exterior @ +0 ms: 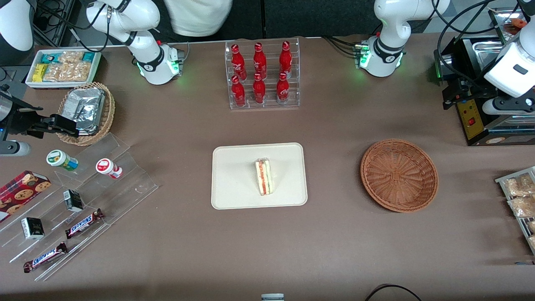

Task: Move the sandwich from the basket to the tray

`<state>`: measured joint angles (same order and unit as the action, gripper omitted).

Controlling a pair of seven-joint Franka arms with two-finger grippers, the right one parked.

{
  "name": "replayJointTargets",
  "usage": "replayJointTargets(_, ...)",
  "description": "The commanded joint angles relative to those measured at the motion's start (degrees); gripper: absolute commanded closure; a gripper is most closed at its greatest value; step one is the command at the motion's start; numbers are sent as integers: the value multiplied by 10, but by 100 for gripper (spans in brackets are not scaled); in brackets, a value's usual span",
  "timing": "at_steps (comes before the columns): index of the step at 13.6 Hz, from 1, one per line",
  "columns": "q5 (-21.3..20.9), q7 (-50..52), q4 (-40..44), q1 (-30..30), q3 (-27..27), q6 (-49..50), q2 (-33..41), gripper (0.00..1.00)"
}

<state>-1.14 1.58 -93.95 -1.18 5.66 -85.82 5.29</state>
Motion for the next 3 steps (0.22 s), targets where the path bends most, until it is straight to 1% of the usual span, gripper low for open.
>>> replayJointTargets(1,-4,-12,19,-7,4,13,-5,1)
replayJointTargets(3,-5,-12,18,-7,4,13,-5,1)
